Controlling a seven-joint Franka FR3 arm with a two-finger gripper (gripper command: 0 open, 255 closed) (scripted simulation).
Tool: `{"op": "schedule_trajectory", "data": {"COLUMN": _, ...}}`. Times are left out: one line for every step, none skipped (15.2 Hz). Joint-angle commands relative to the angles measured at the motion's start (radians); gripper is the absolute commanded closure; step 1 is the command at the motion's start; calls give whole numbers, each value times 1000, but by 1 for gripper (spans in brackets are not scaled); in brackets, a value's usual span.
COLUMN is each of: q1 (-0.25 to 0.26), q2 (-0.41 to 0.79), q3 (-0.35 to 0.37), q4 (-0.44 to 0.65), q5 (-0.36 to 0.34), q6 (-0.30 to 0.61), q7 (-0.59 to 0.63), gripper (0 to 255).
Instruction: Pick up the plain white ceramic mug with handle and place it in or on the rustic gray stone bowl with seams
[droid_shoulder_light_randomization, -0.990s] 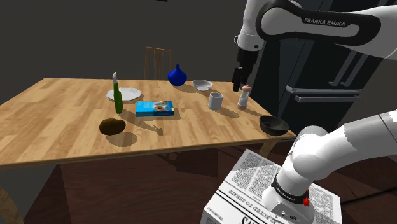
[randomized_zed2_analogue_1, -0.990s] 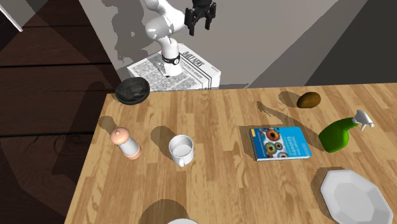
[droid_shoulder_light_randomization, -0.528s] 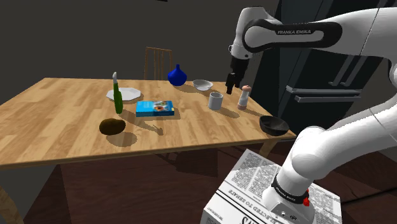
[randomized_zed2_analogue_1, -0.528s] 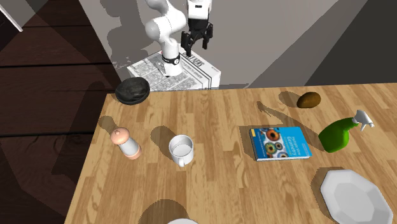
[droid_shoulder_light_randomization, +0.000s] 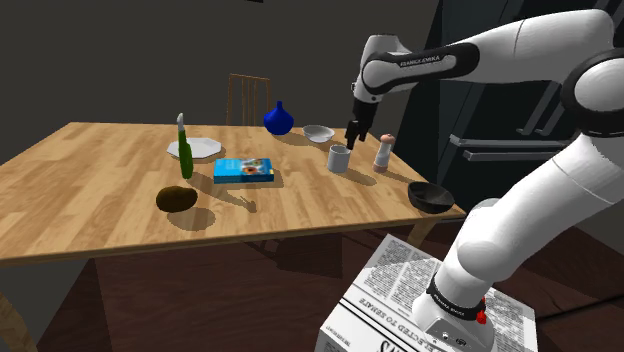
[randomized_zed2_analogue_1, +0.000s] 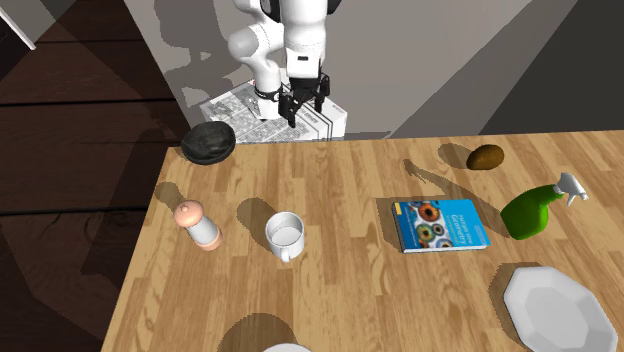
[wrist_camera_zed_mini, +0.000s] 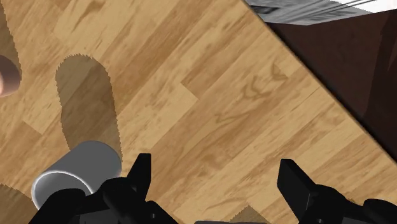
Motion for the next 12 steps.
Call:
{"op": "schedule_trajectory", "data": {"q1": -3, "q2": 74, "q3": -29, "q4": 32, "q5": 16, "q6": 49, "q7": -34, "gripper": 0}}
{"op": "schedule_trajectory", "data": {"q1": -5, "q2": 108, "q3": -42, "q4": 49, "q5": 27, "q6": 69, "q7": -52, "gripper": 0}}
{"op": "schedule_trajectory", "data": {"q1": -7, "q2": 143, "q3": -55, "q4": 66, "q5": 39, "q6": 88, "q7": -71, "gripper": 0}}
{"op": "schedule_trajectory", "data": {"q1": -9, "q2": 179, "q3": -67, "q4": 86, "q5": 53, "q6": 105, "q7": -90, "gripper": 0}}
{"op": "schedule_trajectory", "data": {"q1": -11, "q2": 215, "q3": -79, "q4": 106, "q5": 68, "q6": 122, "q7": -110, "gripper": 0}}
{"op": "schedule_trajectory", "data": {"q1": -15, "q2": 251, "q3": -89, "q4": 128, "q5": 85, "q6": 137, "q7": -130, "gripper": 0}}
{"op": "schedule_trajectory", "data": {"q1": -19, "q2": 289, "q3": -99, "q4": 151, "q5": 104, "q6": 151, "q7": -151, "gripper": 0}}
{"op": "schedule_trajectory", "data": {"q1": -23, "q2": 326, "q3": -107, "q4": 176, "q5": 124, "q6": 163, "q7": -172, "gripper": 0}}
{"op": "schedule_trajectory", "data": {"q1": -29, "q2": 364, "q3": -114, "q4": 202, "q5": 144, "q6": 174, "q7": -193, "gripper": 0}}
{"op": "schedule_trajectory", "data": {"q1": -36, "q2": 403, "q3": -120, "q4": 230, "q5": 166, "q6": 183, "q7": -215, "gripper": 0}}
{"op": "schedule_trajectory", "data": {"q1": -44, "q2": 442, "q3": -125, "q4": 259, "q5": 189, "q6": 191, "q7": -236, "gripper": 0}}
{"op": "schedule_trajectory", "data": {"q1": -53, "q2": 481, "q3": -128, "q4": 290, "q5": 211, "q6": 198, "q7": -257, "gripper": 0}}
